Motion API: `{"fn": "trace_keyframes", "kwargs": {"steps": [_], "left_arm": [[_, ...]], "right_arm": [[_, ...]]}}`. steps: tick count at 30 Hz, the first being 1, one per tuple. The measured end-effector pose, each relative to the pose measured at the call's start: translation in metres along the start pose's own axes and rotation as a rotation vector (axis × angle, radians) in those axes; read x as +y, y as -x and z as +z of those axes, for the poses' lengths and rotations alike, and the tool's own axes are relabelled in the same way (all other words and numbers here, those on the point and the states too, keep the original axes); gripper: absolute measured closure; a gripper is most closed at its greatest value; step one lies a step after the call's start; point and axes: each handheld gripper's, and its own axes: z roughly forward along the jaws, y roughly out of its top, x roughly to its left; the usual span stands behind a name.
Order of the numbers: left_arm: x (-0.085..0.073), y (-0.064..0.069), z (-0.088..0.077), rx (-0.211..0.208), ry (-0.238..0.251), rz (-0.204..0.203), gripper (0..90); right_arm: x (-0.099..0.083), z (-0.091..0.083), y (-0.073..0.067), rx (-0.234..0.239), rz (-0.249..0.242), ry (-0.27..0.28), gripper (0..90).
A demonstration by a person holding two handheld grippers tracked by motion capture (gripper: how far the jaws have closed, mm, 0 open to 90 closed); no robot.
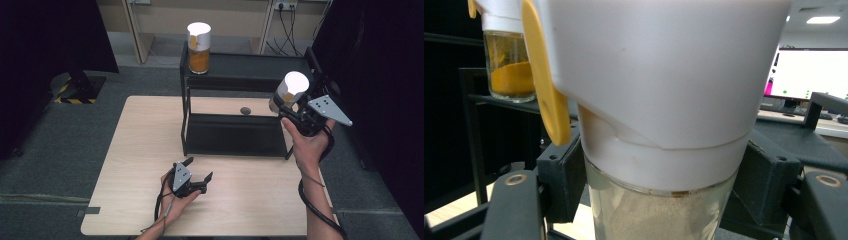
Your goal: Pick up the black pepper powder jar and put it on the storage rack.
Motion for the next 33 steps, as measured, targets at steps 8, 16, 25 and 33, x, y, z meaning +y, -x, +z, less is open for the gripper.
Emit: {"fn": "trace_keyframes", "kwargs": {"steps": [8,16,25,33], "left_arm": [[0.000,0.000,0.000,0.000,0.000,0.001,11.1],[0.000,0.000,0.000,0.000,0.000,0.000,11.1],[0.000,0.001,0.000,0.001,0.002,0.004,11.1],[0.000,0.000,0.000,0.000,0.001,0.003,11.1]], "right_arm": [[0.014,0.004,0.001,-0.011,-0.011,0.009,30.9],[0.024,0.008,0.002,-0.018,-0.020,0.005,30.9],[0.032,0.012,0.003,-0.021,-0.021,0.004,30.9],[0.040,0.017,0.004,-0.026,-0.024,-0.001,30.9]]}}
